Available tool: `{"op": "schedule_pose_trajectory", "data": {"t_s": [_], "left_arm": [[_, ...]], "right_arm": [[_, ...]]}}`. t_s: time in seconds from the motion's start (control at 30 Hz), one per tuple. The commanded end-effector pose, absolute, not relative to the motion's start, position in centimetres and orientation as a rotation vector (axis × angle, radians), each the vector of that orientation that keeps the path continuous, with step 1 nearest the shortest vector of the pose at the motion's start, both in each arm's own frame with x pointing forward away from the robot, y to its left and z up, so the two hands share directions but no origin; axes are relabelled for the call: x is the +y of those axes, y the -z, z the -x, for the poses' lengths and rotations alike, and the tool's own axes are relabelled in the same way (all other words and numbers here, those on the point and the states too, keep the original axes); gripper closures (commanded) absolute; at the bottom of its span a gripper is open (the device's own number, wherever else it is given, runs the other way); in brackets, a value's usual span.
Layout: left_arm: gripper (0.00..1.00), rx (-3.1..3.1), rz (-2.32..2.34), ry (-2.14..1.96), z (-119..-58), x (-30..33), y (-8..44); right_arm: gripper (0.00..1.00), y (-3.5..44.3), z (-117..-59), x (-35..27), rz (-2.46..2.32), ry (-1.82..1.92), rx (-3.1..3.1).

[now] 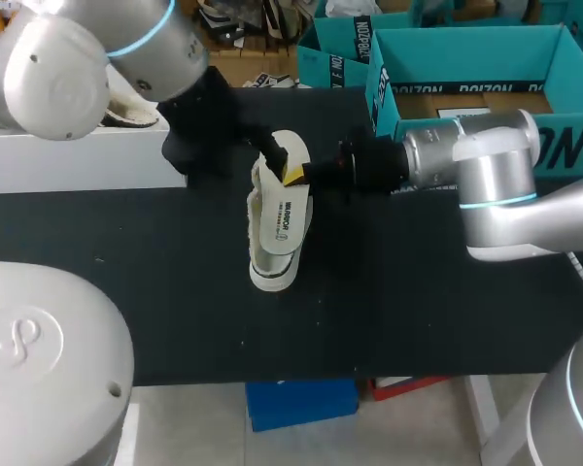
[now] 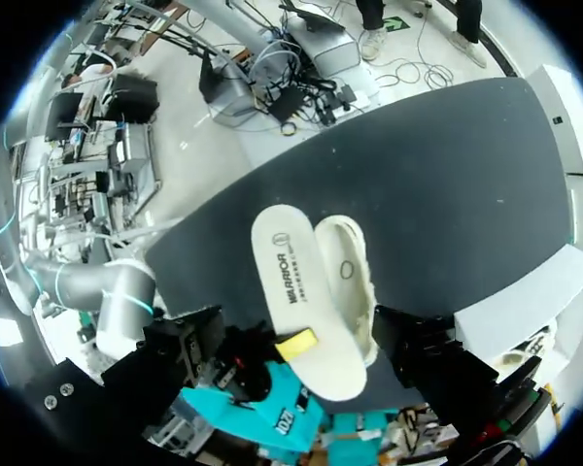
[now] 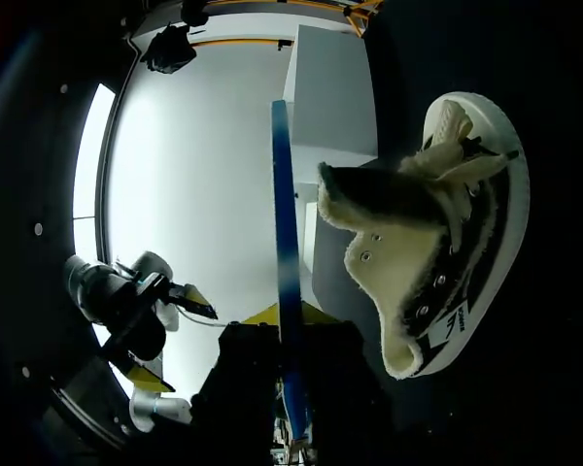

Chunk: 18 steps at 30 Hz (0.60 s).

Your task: Take the shoe out of the shoebox, open the shoe tongue, remove and reinsert the insole, then place the shoe into the shoebox

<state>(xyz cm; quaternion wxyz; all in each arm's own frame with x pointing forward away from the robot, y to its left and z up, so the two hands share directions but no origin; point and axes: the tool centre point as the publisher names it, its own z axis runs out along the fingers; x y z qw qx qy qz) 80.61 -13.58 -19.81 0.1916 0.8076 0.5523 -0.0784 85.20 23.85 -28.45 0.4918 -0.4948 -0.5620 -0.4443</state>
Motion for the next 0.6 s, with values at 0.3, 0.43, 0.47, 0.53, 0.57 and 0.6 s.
{"op": "schedule_pose_trajectory", "data": {"t_s": [0.3,0.43,0.47,0.53,0.57,0.6], "left_arm": [[0.00,1.980,-2.360,-0.232,-80.8,-14.9,19.6],[0.00,2.058,-2.323,-0.243,-81.0,-15.4,19.7],[0.00,2.071,-2.318,-0.236,-81.0,-15.5,19.7],[0.00,2.126,-2.287,-0.260,-81.0,-15.7,19.9],[0.00,2.137,-2.275,-0.244,-81.0,-15.8,20.0],[0.00,2.151,-2.268,-0.232,-80.9,-15.9,20.1]], "right_arm": [[1.00,28.5,-85.2,23.9,1.204,1.077,-1.366],[1.00,28.5,-85.2,23.9,1.204,1.077,-1.366],[1.00,28.5,-85.2,23.9,1.204,1.077,-1.366],[1.00,28.5,-85.2,23.9,1.204,1.077,-1.366],[1.00,28.5,-85.2,23.9,1.204,1.077,-1.366],[1.00,28.5,-85.2,23.9,1.204,1.077,-1.366]]}}
